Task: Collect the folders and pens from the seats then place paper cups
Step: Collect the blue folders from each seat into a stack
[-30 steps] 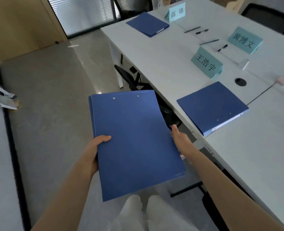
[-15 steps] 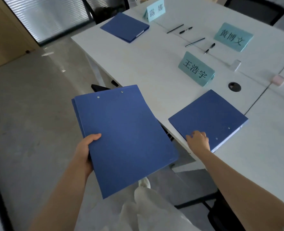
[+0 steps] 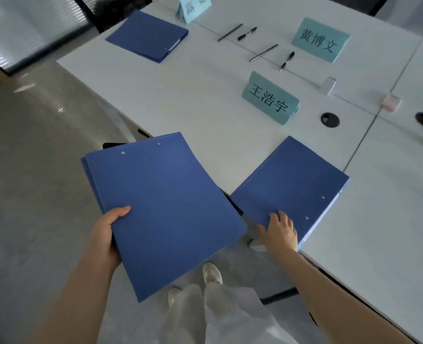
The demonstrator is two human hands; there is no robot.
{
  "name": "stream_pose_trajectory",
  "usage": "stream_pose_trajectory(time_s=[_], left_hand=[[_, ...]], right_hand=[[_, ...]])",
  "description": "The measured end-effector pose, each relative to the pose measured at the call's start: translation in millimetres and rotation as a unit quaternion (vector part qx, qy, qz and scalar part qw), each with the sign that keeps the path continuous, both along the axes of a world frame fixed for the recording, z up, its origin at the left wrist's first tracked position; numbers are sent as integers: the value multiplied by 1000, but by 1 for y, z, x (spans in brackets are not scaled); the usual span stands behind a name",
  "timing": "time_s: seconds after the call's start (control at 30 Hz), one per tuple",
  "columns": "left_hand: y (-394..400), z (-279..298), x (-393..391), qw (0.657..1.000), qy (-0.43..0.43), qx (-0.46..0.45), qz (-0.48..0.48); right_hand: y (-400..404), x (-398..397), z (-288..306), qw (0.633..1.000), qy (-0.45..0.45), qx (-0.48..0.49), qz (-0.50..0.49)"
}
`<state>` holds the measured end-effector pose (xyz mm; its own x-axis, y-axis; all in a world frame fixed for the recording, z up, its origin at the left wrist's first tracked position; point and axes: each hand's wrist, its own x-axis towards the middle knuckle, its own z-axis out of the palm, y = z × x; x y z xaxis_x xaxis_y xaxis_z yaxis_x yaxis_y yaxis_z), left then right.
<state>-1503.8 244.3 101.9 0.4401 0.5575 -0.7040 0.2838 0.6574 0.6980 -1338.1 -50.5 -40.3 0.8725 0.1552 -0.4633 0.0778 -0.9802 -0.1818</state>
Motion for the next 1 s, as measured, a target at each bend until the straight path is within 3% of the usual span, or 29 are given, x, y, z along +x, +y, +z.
stream_pose_trajectory(time_s=[0.1, 0.2, 0.27, 0.3, 0.37, 0.43, 0.53, 0.77, 0.9, 1.0], left_hand=[[5, 3, 7, 1000, 1, 3, -9], [11, 5, 14, 1000, -1, 11, -26], [12, 6, 19, 999, -6, 17, -36], [13, 6, 20, 999, -8, 18, -40], [15, 5, 23, 999, -14, 19, -48], [17, 3, 24, 998, -13, 18, -52], [19, 1, 25, 998, -13, 15, -59], [16, 1, 28, 998, -11, 7, -68], [19, 4, 29, 997, -17, 5, -69], [23, 6, 30, 998, -23, 0, -59]], right_hand=[[-6, -3, 9, 985, -53, 48, -155], [-35, 0, 5, 910, 15, 63, -409], [-55, -1, -5, 839, 129, 145, -509], [-61, -1, -12, 786, 172, 212, -555], [-69, 1, -24, 663, 207, 323, -643], [-67, 0, -23, 596, 204, 378, -679], [-66, -1, -24, 558, 195, 396, -703], [-55, -1, 6, 567, 225, 447, -654], [-45, 10, 31, 582, 179, 518, -601], [-42, 15, 49, 524, 167, 586, -595]])
